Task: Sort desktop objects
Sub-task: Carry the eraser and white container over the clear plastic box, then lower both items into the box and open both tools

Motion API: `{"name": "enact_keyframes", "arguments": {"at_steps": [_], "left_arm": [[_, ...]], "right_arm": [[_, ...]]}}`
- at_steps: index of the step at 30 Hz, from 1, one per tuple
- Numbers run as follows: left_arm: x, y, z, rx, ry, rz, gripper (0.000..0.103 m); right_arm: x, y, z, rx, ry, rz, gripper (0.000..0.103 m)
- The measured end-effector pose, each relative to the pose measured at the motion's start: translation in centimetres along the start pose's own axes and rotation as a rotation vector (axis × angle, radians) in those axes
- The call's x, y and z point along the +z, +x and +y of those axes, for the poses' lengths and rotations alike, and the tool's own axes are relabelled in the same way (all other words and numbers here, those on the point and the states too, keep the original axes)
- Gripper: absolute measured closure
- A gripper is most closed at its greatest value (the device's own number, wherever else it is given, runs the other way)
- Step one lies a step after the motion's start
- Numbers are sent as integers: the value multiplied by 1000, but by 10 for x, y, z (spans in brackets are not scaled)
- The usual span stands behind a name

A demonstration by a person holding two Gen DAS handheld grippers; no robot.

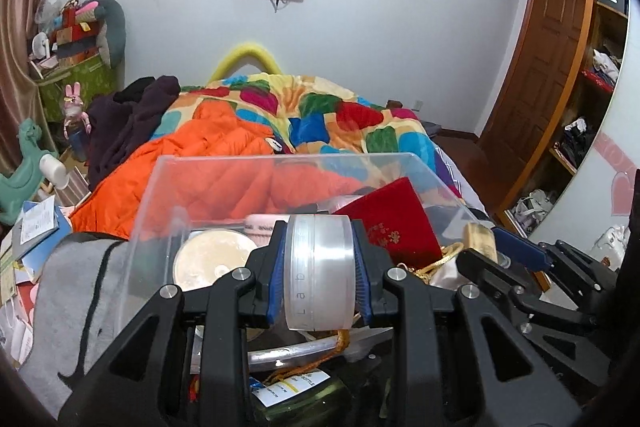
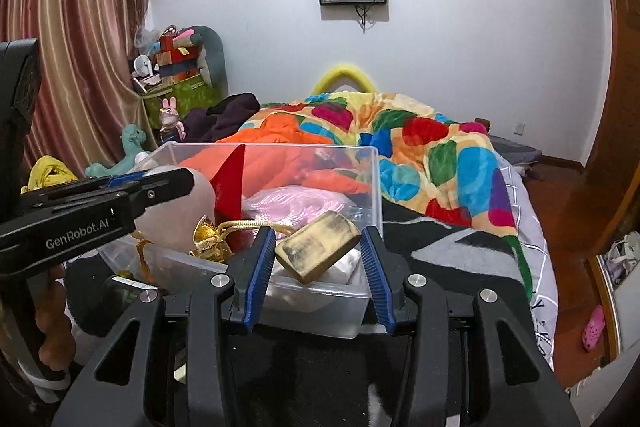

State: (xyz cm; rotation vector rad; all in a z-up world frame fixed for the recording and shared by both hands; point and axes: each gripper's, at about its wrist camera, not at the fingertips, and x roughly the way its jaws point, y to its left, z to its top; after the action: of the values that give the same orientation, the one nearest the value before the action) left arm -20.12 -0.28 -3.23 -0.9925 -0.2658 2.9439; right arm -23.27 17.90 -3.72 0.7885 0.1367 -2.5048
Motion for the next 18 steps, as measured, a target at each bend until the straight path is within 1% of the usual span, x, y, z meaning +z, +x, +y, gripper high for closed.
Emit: {"name": "enact_keyframes", "arguments": {"at_steps": [4,8,11,13,15,17,18], "left_arm": [[-3,4,0,-8,0,17,74],[-5,5,-1,-13,0,28,74],[-6,5,-2,-14,1,31,74],[-6,4,-2,-19,0,33,74],[-5,2,-1,-24,-3,34,74],[-3,-1,0,-34,-10,31,74],[-3,-4,1,-40,-14,29,73]], "right_arm": [[-1,2,3,-10,-14,5,62],[-2,1,2,-3,-6,3,62],[-3,0,5,-29,-19,-10,62],[-4,-4,10,-54,-52,-36,61],[-5,-9,14,-68,-75,-53,57],[-5,-14,17,-73,-82,-68,49],[-4,-18,17,-75,-82,-78,46]]}}
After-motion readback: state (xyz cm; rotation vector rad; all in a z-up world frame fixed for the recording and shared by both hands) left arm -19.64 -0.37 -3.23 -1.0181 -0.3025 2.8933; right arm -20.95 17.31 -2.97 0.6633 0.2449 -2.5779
